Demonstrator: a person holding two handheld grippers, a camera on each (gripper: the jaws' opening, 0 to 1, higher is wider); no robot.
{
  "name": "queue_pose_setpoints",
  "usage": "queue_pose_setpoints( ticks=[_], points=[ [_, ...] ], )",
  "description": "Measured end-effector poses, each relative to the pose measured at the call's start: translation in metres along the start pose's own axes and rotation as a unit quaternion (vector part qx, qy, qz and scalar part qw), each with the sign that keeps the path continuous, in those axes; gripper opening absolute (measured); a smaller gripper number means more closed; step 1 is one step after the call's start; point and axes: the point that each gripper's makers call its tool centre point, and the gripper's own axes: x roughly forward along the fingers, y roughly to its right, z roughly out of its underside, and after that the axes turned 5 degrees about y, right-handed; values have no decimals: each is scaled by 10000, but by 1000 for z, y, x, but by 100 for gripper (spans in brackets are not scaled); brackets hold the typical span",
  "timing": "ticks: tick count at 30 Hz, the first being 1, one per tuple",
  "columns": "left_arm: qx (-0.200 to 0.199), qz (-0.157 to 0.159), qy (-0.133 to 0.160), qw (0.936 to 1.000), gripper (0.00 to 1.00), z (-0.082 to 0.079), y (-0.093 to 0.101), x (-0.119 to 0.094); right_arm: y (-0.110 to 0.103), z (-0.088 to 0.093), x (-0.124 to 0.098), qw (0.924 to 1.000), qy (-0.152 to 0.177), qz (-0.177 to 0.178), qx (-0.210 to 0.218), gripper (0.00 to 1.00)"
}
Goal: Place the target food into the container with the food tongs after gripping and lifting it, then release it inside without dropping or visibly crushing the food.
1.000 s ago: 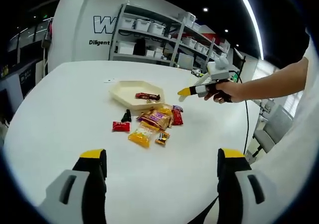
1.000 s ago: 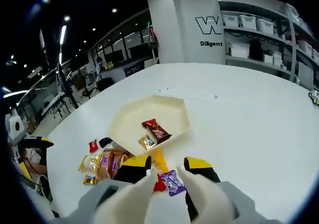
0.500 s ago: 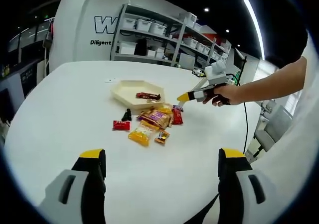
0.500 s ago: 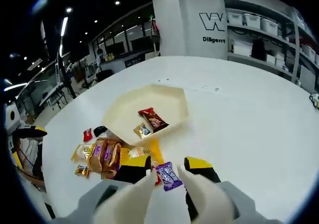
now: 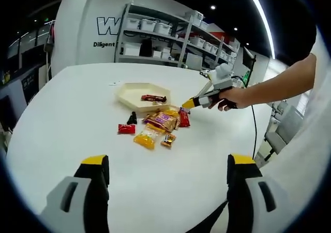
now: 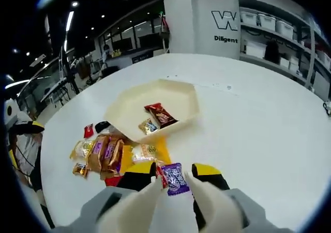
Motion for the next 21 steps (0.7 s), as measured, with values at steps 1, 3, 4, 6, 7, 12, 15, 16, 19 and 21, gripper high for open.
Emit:
queue_pose_setpoints(
  ticks=[1,3,4,6,7,12,15,16,19,21],
  points=[
    [-1,-5,-5,10000,93,0,0,0,0,0,0,10000,-14,-6,9,22],
    [-5,-10,-15,10000,93,2,-2,-1,1,0,1,10000,-13,-8,10,21],
    [0,-16,-12,10000,93,2,-2,-1,1,1,1,10000,-16,-2,34,21],
    [-4,-22,-9,10000,93,1,-1,-1,3,1,0,9999,-45,38,128,19],
    [-3,-21,-13,10000,92,2,-1,-1,3,1,0,9998,-97,58,189,17],
    [14,19,-49,10000,92,3,1,2,8,3,1,9988,-250,78,412,15],
    [33,33,-35,10000,92,2,0,4,11,5,-1,9952,-162,94,959,16],
    [33,33,-31,10000,92,2,-1,4,13,5,-2,9952,-95,146,963,16],
    [46,43,-26,10000,91,1,0,5,10,4,-11,9927,60,148,1198,16],
    [24,61,-47,10000,91,2,1,6,13,3,-14,9929,109,194,1165,16]
  ],
)
